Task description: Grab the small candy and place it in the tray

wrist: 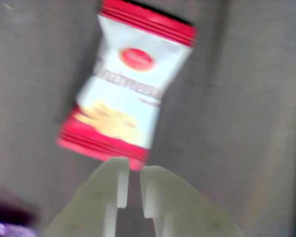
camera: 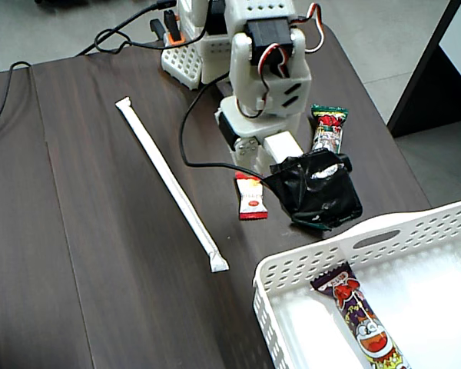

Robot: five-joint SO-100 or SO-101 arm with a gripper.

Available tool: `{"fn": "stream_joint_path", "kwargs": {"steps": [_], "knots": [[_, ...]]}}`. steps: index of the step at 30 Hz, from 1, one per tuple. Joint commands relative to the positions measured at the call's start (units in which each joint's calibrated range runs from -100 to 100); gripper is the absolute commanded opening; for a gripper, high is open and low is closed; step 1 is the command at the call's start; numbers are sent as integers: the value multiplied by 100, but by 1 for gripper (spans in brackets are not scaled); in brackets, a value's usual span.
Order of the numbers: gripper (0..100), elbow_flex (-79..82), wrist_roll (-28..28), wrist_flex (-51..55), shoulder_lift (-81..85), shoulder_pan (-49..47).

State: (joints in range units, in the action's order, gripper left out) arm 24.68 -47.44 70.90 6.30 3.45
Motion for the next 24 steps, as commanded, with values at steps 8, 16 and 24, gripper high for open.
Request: {"fn": "stream_joint_path", "kwargs": {"steps": [8, 16, 24], "knots": [[1, 683, -439, -335, 94, -142], [1, 665, -628, -335, 27, -135], [1, 1185, -602, -909, 19, -69]]}}
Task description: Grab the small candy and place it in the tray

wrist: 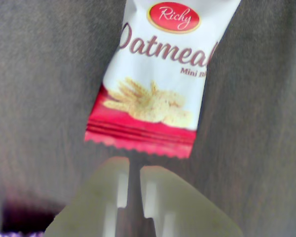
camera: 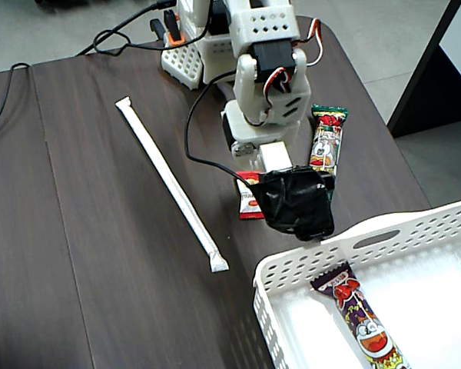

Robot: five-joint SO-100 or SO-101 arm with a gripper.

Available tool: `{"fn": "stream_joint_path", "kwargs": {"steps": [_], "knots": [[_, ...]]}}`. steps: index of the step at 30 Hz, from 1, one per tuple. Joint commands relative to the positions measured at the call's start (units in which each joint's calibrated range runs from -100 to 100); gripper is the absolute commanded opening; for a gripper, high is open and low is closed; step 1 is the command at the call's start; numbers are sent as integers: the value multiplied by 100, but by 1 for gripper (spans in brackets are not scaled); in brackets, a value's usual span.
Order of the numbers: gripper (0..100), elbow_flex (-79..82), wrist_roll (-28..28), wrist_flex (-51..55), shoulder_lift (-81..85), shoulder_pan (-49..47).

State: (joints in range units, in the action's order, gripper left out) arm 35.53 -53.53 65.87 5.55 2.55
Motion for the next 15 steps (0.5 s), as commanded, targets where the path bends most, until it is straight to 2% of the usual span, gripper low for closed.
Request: {"fn": "stream_joint_path", "kwargs": {"steps": [1, 15], "knots": [[1, 155, 6, -525, 94, 21], [1, 192, 17, -979, 86, -8]]}}
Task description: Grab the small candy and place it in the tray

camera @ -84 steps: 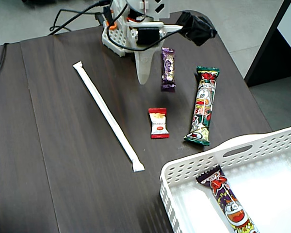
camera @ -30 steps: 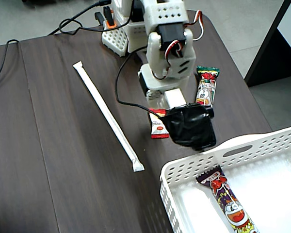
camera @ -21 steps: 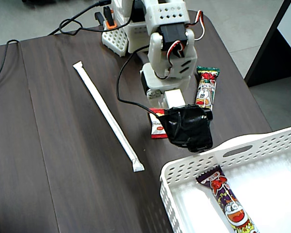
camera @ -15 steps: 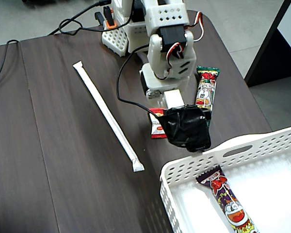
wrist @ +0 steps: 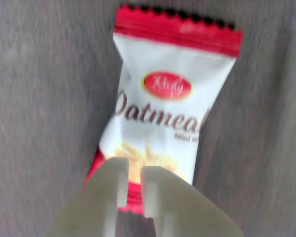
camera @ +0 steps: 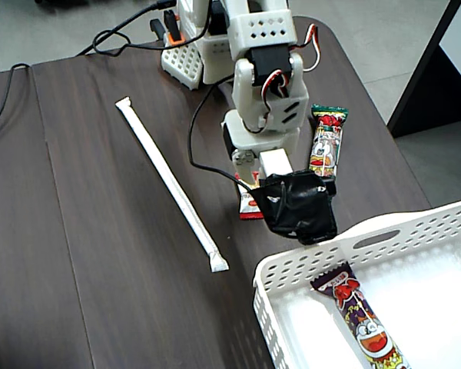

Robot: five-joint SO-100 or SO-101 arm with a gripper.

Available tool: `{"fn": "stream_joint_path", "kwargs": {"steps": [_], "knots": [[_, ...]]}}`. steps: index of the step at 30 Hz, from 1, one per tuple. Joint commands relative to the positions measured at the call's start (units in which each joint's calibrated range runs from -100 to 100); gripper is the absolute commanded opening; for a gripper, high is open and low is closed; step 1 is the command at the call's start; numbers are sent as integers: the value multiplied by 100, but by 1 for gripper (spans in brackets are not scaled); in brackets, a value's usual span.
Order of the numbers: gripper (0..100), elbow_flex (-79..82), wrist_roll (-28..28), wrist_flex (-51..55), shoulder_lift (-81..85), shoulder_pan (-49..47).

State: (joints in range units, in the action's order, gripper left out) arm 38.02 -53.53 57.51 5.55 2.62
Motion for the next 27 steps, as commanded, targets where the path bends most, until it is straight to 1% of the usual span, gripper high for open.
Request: {"fn": "stream_joint_path", "kwargs": {"steps": [1, 6, 8, 11, 15, 23, 27], "knots": [[2, -57, 38, -143, 86, -1], [11, 61, 59, -143, 102, 102], [12, 189, 195, -143, 169, 109], [12, 244, 342, -143, 169, 109], [12, 207, 306, -169, 178, 198], [12, 271, 311, -819, 161, 220], [12, 701, 300, -1350, 178, 212]]}}
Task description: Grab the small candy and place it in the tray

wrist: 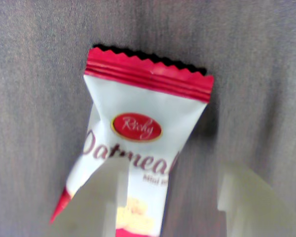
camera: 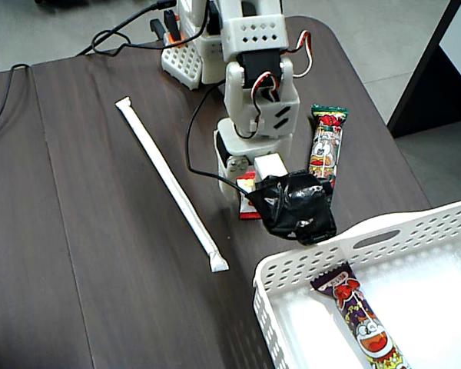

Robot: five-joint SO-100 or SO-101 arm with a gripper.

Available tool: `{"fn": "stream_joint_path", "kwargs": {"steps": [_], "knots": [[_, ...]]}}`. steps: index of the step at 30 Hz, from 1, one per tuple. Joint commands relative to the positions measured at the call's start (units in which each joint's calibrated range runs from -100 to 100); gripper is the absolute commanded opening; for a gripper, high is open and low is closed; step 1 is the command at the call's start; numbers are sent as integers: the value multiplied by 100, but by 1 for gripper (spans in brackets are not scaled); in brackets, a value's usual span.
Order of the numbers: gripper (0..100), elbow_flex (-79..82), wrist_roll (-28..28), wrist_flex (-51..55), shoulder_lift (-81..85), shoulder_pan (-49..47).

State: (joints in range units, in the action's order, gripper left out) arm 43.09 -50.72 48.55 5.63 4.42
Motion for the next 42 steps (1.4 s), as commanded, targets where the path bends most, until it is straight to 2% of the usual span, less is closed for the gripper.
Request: {"fn": "stream_joint_path", "kwargs": {"steps": [1, 13, 18, 23, 26, 35, 42], "knots": [[12, 267, 19, -566, 169, 40], [12, 358, -107, -557, 596, 69], [12, 367, -128, -52, 981, -12], [12, 468, -175, -43, 1182, -107], [12, 449, -485, -129, 1132, -218], [12, 970, -763, -942, 1124, -475], [12, 1180, -778, -1370, 1124, -417]]}}
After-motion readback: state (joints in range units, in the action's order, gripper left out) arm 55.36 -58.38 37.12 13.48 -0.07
